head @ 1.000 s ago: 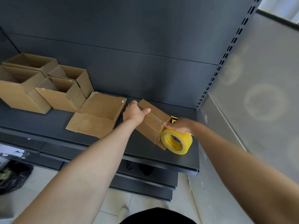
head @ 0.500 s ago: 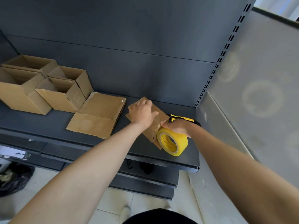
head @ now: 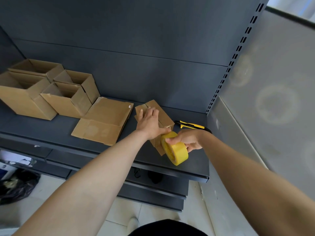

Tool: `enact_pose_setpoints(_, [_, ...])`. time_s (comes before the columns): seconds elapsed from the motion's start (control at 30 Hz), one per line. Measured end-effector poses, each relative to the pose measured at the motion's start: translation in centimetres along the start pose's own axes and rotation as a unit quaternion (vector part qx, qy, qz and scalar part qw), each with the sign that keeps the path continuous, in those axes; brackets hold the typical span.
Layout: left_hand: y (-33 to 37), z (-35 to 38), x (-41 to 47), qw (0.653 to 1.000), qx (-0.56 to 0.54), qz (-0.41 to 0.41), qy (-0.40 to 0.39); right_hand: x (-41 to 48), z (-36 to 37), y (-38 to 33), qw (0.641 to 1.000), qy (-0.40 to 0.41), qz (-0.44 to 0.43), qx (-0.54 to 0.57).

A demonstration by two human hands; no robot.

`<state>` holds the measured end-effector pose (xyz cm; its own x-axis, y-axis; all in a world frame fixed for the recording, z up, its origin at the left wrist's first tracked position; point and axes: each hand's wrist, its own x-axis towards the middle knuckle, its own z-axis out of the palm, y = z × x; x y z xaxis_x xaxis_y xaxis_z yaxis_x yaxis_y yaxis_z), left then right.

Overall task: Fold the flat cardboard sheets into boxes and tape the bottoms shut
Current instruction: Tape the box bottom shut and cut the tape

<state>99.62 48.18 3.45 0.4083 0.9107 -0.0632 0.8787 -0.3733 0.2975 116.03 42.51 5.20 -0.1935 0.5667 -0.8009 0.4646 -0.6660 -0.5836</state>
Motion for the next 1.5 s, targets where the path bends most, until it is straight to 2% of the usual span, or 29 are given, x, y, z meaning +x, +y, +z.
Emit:
enact_pose_setpoints(0.2, [0.1, 0.1, -0.2, 0.998, 0.051, 0.021, -0.016, -0.2, 1.2, -1.7, 0.998, 0.026, 0.021, -0.05])
enact_pose_setpoints(0.37, [-0.1, -0.2, -0.7, 1.0, -0.006, 0.009, -0.013, 0.2, 1.2, -1.3, 0.989, 0.072, 0.011, -0.129])
enact_pose_setpoints(0.43, [-0.3, -0.1, -0.7, 1.0, -0.027, 0.008, -0.007, 0.0, 0.6, -0.5, 0.996, 0.043, -0.006, -0.075])
enact_pose_setpoints(0.5, [-0.7, -0.1, -0.6, 0.999, -0.036, 0.004, -0.011, -0.3, -0.2, 0.2, 0.999, -0.032, -0.015, 0.024])
enact_pose_setpoints(0.57, [-0.9, -0.1, -0.5, 0.999, -0.024, 0.012, -0.018, -0.3, -0.6, 0.8, 0.995, -0.077, -0.017, 0.057])
enact_pose_setpoints(0.73, [-0.9, 0.8, -0.3, 0.999, -0.009, 0.029, 0.038, 0.9, 0.7, -0.5, 0.997, -0.039, -0.037, 0.056])
enact_pose_setpoints(0.83, [-1.1, 1.2, -0.4, 0.998, 0.013, 0.03, 0.052, 1.4, 0.7, -0.7, 0.995, -0.053, -0.05, 0.07])
enact_pose_setpoints(0.9, [-1.3, 1.0, -0.5, 0.998, -0.029, 0.027, 0.045, 1.6, 0.1, -0.4, 0.993, -0.077, -0.056, 0.071])
enact_pose_setpoints(0.97, [-1.4, 0.6, -1.0, 0.99, -0.123, 0.018, 0.069, 1.8, -0.4, -0.3, 0.992, -0.088, -0.06, 0.07])
enact_pose_setpoints(1.07, [-1.0, 0.7, -2.8, 0.952, -0.206, -0.057, 0.219, 2.1, -0.6, -0.6, 0.991, -0.091, -0.067, 0.068])
enact_pose_setpoints(1.13, [-0.2, 1.5, -4.1, 0.924, -0.247, -0.139, 0.255, 2.4, -0.6, -0.7, 0.992, -0.092, -0.067, 0.061])
enact_pose_setpoints(1.2, [0.6, 2.1, -4.7, 0.882, -0.359, -0.245, 0.183, 2.5, -0.5, -0.9, 0.991, -0.099, -0.071, 0.062])
enact_pose_setpoints(1.23, [1.0, 2.3, -4.8, 0.841, -0.43, -0.301, 0.128, 2.5, -0.5, -1.0, 0.99, -0.104, -0.075, 0.063])
enact_pose_setpoints(1.3, [1.7, 2.3, -4.7, 0.724, -0.572, -0.384, 0.034, 2.6, -0.6, -1.0, 0.987, -0.121, -0.081, 0.072])
enact_pose_setpoints(1.37, [2.3, 2.4, -4.4, 0.616, -0.666, -0.42, 0.005, 2.6, -1.2, -0.6, 0.982, -0.145, -0.077, 0.093])
enact_pose_setpoints(1.4, [2.5, 2.5, -4.2, 0.584, -0.689, -0.43, 0.007, 2.6, -1.7, -0.4, 0.982, -0.141, -0.073, 0.103])
enact_pose_setpoints(1.43, [2.7, 2.6, -4.0, 0.566, -0.699, -0.437, 0.012, 2.4, -2.3, -0.3, 0.984, -0.119, -0.07, 0.109])
enact_pose_setpoints(1.5, [3.1, 2.6, -3.5, 0.553, -0.702, -0.448, 0.025, 2.6, -3.4, -0.1, 0.992, 0.003, -0.071, 0.108])
